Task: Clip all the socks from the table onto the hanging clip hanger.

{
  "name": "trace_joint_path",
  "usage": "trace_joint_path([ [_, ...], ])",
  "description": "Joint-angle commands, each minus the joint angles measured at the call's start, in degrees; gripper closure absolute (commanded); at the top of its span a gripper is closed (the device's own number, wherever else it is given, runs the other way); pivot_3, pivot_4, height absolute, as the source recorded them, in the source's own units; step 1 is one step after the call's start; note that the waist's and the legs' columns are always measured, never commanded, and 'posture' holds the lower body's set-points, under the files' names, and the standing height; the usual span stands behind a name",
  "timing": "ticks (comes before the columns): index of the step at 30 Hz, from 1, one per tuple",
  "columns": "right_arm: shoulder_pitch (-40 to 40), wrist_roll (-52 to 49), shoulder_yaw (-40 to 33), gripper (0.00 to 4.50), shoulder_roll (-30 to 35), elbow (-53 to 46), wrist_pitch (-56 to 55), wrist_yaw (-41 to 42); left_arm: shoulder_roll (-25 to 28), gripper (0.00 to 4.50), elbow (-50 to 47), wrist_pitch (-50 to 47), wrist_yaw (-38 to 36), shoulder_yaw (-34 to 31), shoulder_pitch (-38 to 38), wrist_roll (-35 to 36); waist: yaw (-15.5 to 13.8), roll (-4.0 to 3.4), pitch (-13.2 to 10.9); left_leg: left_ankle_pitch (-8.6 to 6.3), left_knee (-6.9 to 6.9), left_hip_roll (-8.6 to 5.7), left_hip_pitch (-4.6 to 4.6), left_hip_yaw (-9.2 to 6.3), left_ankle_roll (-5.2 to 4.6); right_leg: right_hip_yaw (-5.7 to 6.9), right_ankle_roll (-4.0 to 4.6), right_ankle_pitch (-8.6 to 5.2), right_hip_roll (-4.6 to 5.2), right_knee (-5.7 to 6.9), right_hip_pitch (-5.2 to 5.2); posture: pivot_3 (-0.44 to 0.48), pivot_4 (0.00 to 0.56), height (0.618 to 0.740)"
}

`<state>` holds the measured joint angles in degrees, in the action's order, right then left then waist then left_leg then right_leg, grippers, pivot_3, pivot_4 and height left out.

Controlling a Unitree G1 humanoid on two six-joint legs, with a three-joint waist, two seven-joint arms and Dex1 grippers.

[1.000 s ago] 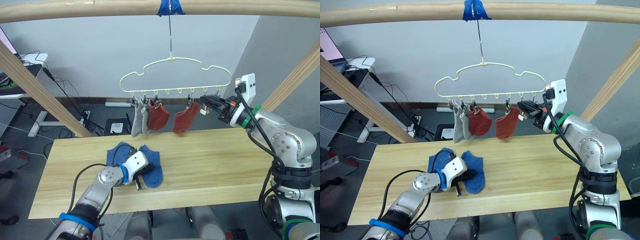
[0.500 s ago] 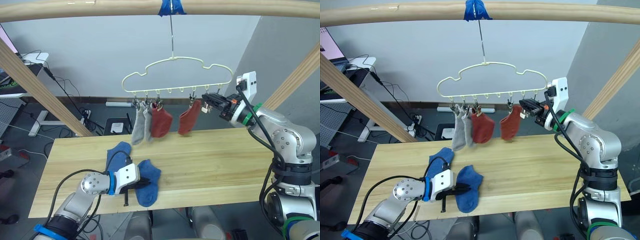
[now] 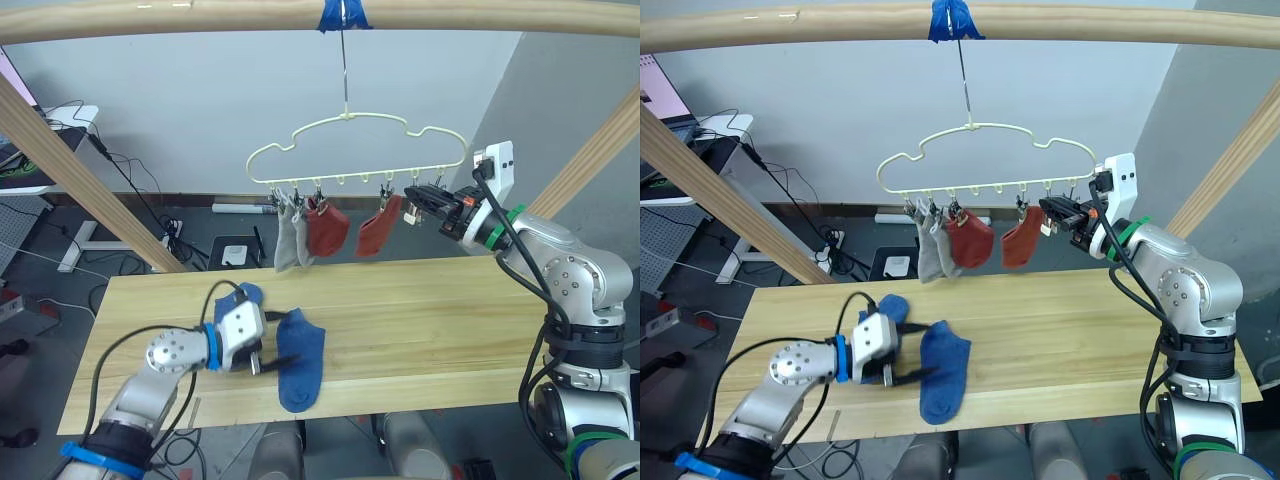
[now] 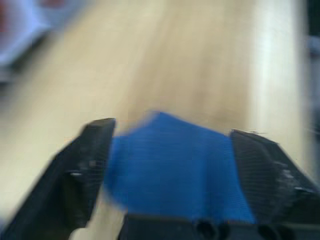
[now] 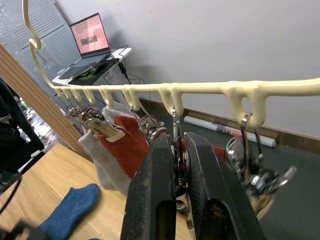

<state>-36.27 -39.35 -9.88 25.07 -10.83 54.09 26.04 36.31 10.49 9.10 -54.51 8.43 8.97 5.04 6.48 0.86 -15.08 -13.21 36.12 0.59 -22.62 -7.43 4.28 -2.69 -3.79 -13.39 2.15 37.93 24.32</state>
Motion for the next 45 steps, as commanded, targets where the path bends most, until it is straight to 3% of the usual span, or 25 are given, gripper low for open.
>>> trace_joint_path([
  [1,-0.96,0.05,-0.41,4.46,0.58,-0.74,-1.24,0.51,-2.66,0.02,6.79,-1.86,3.33,1.95,2.19,-3.83,0.10,0.00,0.00,0.00,0.01,0.00,0.00,0.01,0.00,-0.01,-0.01,0.00,0.00,-0.01,-0.01,-0.155,0.223,0.740],
  [8,-1.01,-0.04,-0.41,4.46,0.99,-0.79,-0.85,0.52,-5.35,0.02,13.04,-0.78,3.19,4.07,5.32,-6.49,0.52,0.00,0.00,-0.01,-0.06,0.03,-0.09,-0.02,-0.01,0.09,0.27,0.16,0.00,-0.02,0.06,-0.163,0.224,0.740],
  [14,-1.23,-0.18,-0.60,4.46,1.26,-1.10,-0.42,0.15,-5.95,0.02,17.26,-3.55,0.69,7.16,6.57,-9.18,0.30,0.00,0.00,0.00,0.02,0.01,-0.09,0.06,-0.01,0.00,-0.02,0.02,0.01,-0.05,0.04,-0.186,0.230,0.740],
  [23,-1.19,-0.20,-0.69,4.46,1.38,-1.19,-0.40,-0.07,-6.19,2.60,16.42,-2.90,-0.64,6.43,6.33,-8.44,0.57,-0.01,0.00,0.00,0.00,0.03,0.00,0.06,-0.01,-0.01,0.00,0.00,0.00,0.01,0.01,-0.187,0.235,0.740],
  [30,-1.32,-0.23,-0.63,4.46,1.36,-0.81,-0.46,0.14,-7.43,4.47,8.51,-7.71,-4.70,3.30,4.95,-0.01,0.61,0.00,0.00,0.00,-0.02,0.03,-0.07,0.04,-0.01,0.01,0.00,-0.01,0.00,-0.04,0.02,-0.184,0.237,0.740],
  [37,-3.92,-3.62,-2.01,4.46,4.31,2.09,4.11,3.73,-7.55,4.47,-8.53,-18.48,-8.69,0.41,6.17,11.60,0.48,0.01,-0.02,0.00,0.00,0.03,-0.09,0.03,-0.01,0.02,0.00,0.00,0.00,-0.05,0.04,-0.179,0.240,0.740],
  [45,-7.04,-13.18,-6.99,4.46,5.31,4.20,15.62,3.31,-10.66,4.47,-15.59,-30.38,-4.18,-0.47,10.13,17.80,0.57,0.02,-0.03,-0.01,-0.02,0.03,-0.15,0.05,-0.01,0.02,-0.01,-0.01,-0.01,-0.13,0.04,-0.179,0.232,0.740],
])
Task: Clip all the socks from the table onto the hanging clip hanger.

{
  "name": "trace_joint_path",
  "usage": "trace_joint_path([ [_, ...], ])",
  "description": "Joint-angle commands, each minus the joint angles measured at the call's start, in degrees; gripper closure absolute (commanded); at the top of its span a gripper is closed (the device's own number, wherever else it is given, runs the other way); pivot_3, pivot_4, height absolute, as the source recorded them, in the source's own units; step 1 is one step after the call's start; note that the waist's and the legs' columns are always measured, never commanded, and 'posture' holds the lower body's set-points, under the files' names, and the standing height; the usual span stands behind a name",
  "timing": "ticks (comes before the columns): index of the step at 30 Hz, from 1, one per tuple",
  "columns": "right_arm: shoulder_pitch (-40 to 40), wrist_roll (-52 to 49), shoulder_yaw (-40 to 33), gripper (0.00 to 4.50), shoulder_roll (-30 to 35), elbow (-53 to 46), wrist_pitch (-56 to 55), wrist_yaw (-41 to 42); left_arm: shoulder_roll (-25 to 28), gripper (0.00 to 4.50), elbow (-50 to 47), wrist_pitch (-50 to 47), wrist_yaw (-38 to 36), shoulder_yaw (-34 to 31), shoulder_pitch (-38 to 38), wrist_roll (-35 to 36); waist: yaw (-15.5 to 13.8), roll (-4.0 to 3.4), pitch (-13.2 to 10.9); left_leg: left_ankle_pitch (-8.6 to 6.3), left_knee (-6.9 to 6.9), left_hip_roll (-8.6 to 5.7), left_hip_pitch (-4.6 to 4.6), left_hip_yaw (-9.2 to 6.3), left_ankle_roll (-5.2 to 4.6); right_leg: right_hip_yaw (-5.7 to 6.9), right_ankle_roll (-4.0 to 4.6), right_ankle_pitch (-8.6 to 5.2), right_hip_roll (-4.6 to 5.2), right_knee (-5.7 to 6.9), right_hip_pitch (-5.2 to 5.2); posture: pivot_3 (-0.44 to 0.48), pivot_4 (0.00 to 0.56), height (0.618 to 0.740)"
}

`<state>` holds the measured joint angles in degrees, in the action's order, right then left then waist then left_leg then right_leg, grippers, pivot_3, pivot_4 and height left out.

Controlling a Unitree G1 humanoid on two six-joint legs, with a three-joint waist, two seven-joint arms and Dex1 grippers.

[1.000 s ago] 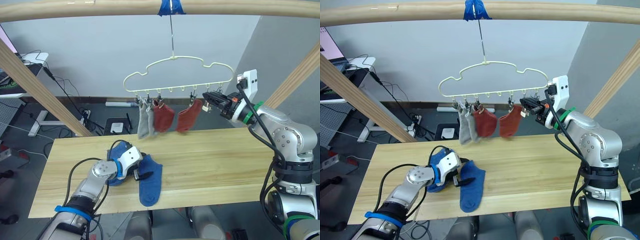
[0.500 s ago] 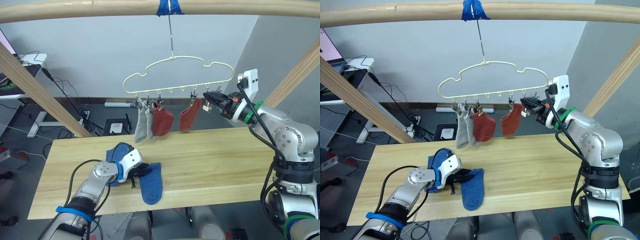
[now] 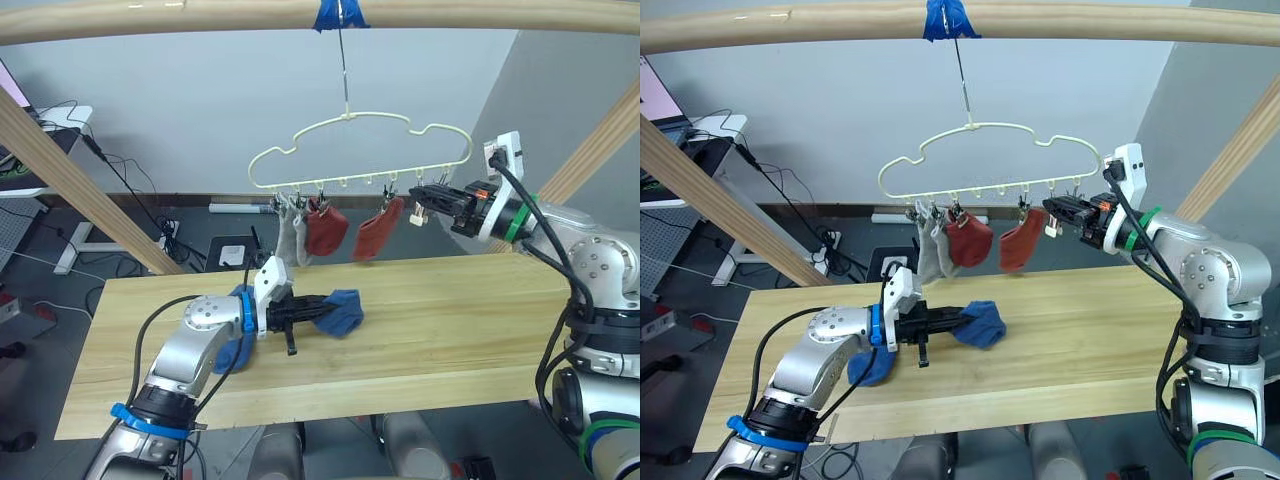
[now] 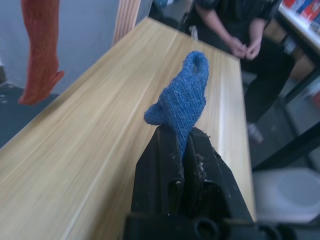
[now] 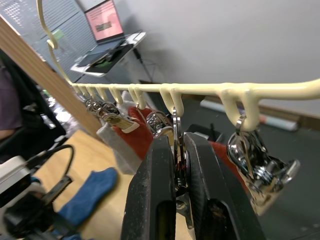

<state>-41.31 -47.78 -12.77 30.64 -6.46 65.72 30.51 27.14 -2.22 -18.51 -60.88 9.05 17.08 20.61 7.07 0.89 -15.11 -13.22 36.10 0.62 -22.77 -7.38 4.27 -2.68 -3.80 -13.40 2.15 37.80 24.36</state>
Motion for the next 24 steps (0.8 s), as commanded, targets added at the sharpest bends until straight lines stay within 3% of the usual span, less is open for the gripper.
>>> trace_joint_path([
  [1,-2.51,-6.23,-5.23,4.46,-0.82,0.25,5.69,-2.17,-2.43,4.47,-2.80,-3.72,3.13,-1.00,3.00,2.45,-0.09,0.00,0.00,0.00,0.01,0.00,0.00,0.00,0.00,0.00,0.00,0.00,0.00,0.00,0.00,-0.179,0.231,0.740],
  [6,-3.53,-10.85,-8.54,4.46,-2.77,0.37,10.87,-5.83,-6.21,4.47,-1.38,-6.37,5.87,-0.61,5.99,3.27,-0.15,0.00,0.00,0.00,0.01,0.00,-0.01,-0.01,0.00,0.01,0.00,0.00,-0.01,0.00,0.00,-0.180,0.226,0.740],
  [11,-2.66,-12.47,-9.11,4.46,-4.06,-1.18,11.85,-8.47,-13.19,4.47,0.95,-15.29,8.89,-2.72,9.67,9.92,-0.15,0.00,0.00,0.00,0.02,-0.01,-0.06,0.02,0.00,0.01,0.00,0.01,0.00,-0.03,0.01,-0.185,0.223,0.740],
  [17,-2.10,-15.79,-10.11,4.46,-4.59,-1.93,13.30,-10.33,-15.22,4.47,0.53,-25.94,10.58,-5.70,12.68,17.44,0.73,0.00,0.00,0.00,0.01,-0.01,-0.04,0.01,0.00,0.02,-0.01,0.01,-0.02,-0.01,0.01,-0.197,0.219,0.740],
  [24,-1.46,-18.71,-10.02,4.46,-4.31,-2.81,13.71,-11.34,-15.49,4.47,0.79,-29.37,11.60,-7.12,14.28,20.12,0.88,0.00,0.00,0.00,0.01,-0.01,-0.04,0.02,0.00,0.01,-0.01,0.01,-0.02,-0.02,0.01,-0.202,0.223,0.740],
])
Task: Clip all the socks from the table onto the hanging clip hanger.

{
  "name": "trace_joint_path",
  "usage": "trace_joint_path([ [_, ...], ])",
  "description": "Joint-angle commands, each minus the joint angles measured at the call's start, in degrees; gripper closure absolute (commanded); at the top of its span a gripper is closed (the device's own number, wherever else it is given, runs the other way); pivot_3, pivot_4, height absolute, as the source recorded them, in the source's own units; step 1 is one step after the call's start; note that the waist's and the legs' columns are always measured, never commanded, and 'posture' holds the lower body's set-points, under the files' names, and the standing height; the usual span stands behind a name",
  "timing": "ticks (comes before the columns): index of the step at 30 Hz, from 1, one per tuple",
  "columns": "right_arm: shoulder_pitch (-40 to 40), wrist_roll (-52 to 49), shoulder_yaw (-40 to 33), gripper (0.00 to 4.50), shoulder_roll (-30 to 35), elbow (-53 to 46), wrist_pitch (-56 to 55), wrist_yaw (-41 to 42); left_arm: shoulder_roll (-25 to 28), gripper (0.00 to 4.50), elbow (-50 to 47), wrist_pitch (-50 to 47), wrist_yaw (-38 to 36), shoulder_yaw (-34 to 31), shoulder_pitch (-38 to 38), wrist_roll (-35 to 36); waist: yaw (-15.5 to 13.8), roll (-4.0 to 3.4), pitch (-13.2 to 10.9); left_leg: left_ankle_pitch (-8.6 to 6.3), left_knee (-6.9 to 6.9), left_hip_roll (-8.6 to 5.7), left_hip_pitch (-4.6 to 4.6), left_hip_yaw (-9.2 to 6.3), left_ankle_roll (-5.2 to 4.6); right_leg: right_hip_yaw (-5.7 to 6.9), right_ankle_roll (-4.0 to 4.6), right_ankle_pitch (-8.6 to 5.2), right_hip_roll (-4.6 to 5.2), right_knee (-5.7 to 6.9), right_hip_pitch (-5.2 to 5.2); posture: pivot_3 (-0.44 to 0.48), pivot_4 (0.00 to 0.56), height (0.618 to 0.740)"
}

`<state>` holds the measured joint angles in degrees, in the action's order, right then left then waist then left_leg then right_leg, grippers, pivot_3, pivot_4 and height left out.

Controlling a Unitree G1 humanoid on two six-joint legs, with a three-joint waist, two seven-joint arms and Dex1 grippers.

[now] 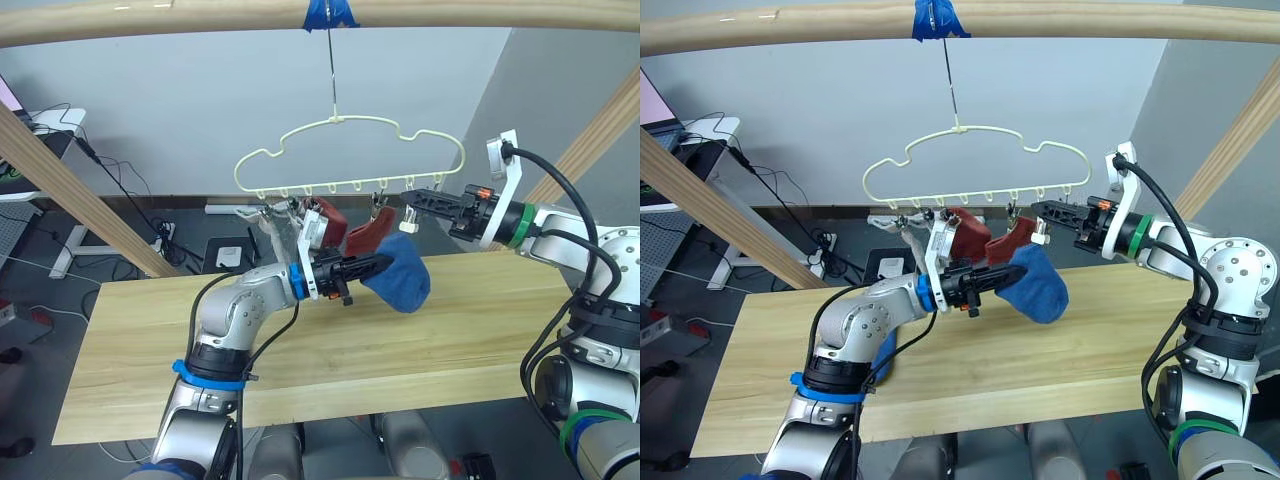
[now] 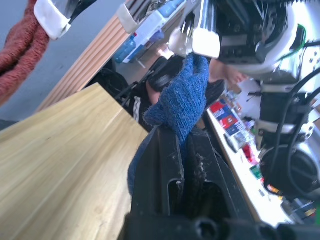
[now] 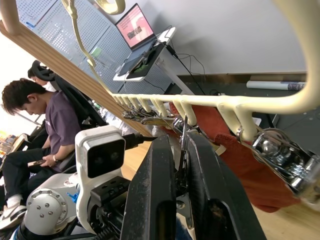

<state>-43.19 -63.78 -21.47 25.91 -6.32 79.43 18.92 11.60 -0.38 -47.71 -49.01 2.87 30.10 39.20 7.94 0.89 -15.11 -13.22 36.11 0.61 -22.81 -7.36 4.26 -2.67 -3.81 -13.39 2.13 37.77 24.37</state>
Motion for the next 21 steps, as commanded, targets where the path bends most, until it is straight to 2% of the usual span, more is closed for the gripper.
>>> trace_joint_path([
  [1,0.69,-2.98,-1.26,4.46,0.42,-3.04,-0.11,-0.03,0.03,4.47,-1.10,-0.42,-0.30,-1.08,1.39,1.82,0.01,0.00,0.00,0.00,0.00,0.00,0.00,0.00,0.00,0.00,0.00,0.00,0.00,0.00,0.00,-0.202,0.223,0.740],
  [21,1.55,-5.74,0.19,4.46,0.37,-3.08,-1.16,-2.17,-0.87,4.47,-1.11,0.15,-0.43,-0.99,2.15,2.07,0.00,0.00,0.00,0.00,0.00,0.00,-0.01,0.03,0.00,-0.02,-0.01,0.00,0.00,-0.05,0.00,-0.201,0.231,0.740],
])
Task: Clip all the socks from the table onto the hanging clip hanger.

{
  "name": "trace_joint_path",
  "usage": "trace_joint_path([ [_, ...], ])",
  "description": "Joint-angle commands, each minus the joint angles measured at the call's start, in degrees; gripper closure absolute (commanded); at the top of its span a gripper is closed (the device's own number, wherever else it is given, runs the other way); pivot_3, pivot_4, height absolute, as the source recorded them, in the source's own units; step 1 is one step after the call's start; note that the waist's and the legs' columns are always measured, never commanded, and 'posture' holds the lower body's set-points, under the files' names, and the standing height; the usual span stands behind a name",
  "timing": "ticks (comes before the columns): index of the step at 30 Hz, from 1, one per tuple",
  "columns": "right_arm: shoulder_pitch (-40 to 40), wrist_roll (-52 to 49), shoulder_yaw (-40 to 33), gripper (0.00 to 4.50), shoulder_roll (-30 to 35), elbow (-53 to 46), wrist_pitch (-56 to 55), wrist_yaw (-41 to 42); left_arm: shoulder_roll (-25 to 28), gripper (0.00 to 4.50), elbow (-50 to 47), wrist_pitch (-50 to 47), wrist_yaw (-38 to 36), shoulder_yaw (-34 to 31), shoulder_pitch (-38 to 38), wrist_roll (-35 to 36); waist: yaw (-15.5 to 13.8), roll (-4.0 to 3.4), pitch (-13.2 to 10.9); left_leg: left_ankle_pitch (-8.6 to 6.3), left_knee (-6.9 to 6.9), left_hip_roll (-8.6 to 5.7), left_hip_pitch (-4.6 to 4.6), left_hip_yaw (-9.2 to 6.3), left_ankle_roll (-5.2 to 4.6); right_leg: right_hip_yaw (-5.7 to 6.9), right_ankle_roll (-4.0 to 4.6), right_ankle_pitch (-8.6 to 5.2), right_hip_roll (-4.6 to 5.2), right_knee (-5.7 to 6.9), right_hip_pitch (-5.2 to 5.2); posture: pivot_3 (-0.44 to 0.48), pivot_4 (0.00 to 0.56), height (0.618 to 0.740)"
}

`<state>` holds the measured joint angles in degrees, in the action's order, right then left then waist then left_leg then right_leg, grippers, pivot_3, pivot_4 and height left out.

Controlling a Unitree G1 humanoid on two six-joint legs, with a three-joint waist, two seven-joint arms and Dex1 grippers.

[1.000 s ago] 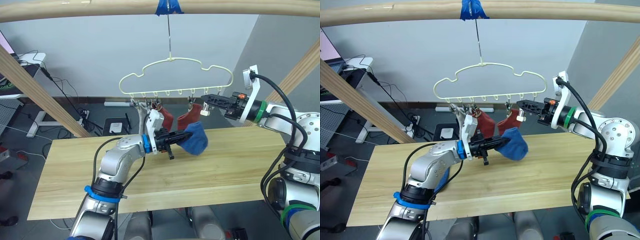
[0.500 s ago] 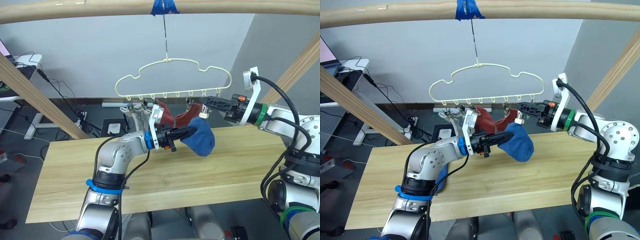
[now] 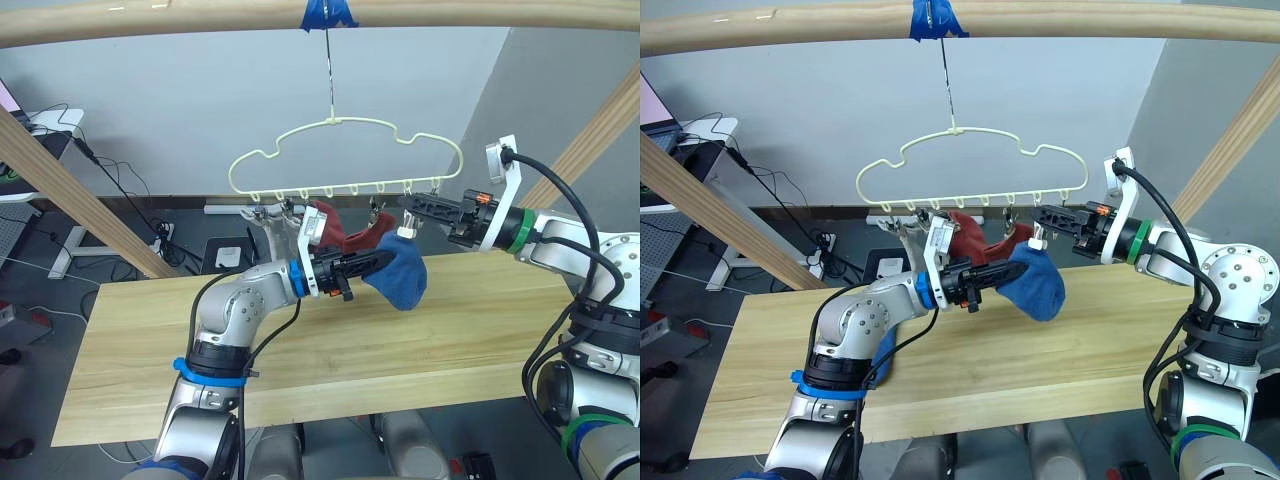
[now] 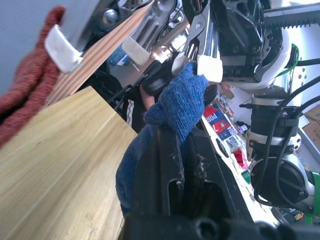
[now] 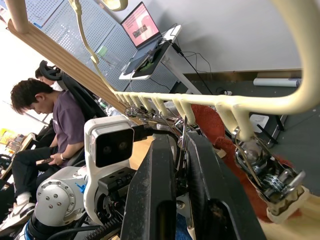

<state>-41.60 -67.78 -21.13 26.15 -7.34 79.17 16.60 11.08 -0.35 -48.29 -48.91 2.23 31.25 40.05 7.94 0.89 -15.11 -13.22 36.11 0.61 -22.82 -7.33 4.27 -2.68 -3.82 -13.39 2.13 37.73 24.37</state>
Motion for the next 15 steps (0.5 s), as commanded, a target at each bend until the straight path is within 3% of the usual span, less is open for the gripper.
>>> trace_joint_path([
  [1,0.04,-1.88,-0.13,4.46,0.22,-2.05,-0.88,0.11,-0.35,4.47,-1.15,0.73,-0.61,-0.29,1.03,1.22,0.00,0.00,0.00,0.00,0.00,0.00,0.00,0.00,0.00,0.00,0.00,0.00,0.00,0.00,0.00,-0.200,0.231,0.740],
  [2,0.10,-1.98,-0.12,4.46,0.29,-2.05,-0.87,0.07,-0.35,4.47,-1.16,0.72,-0.67,-0.26,1.05,1.23,0.00,0.00,0.00,0.00,0.00,0.00,0.00,0.00,0.00,0.00,0.00,0.00,0.00,0.00,0.00,-0.200,0.231,0.740],
  [14,3.09,-5.40,-2.46,0.20,2.32,-4.99,-1.28,-2.88,-0.43,4.50,0.59,1.89,-1.39,-0.08,2.95,0.35,0.02,0.00,0.00,0.00,-0.01,0.00,-0.01,0.03,0.00,0.00,0.00,0.00,0.00,-0.04,0.00,-0.231,0.224,0.740],
  [15,3.65,-6.05,-2.73,0.05,2.70,-5.53,-1.45,-3.20,-0.38,4.50,1.03,2.28,-1.54,0.01,3.19,0.05,0.04,0.00,0.00,0.00,-0.01,0.00,-0.02,0.04,0.00,0.00,0.00,0.00,0.00,-0.04,0.00,-0.231,0.224,0.740],
])
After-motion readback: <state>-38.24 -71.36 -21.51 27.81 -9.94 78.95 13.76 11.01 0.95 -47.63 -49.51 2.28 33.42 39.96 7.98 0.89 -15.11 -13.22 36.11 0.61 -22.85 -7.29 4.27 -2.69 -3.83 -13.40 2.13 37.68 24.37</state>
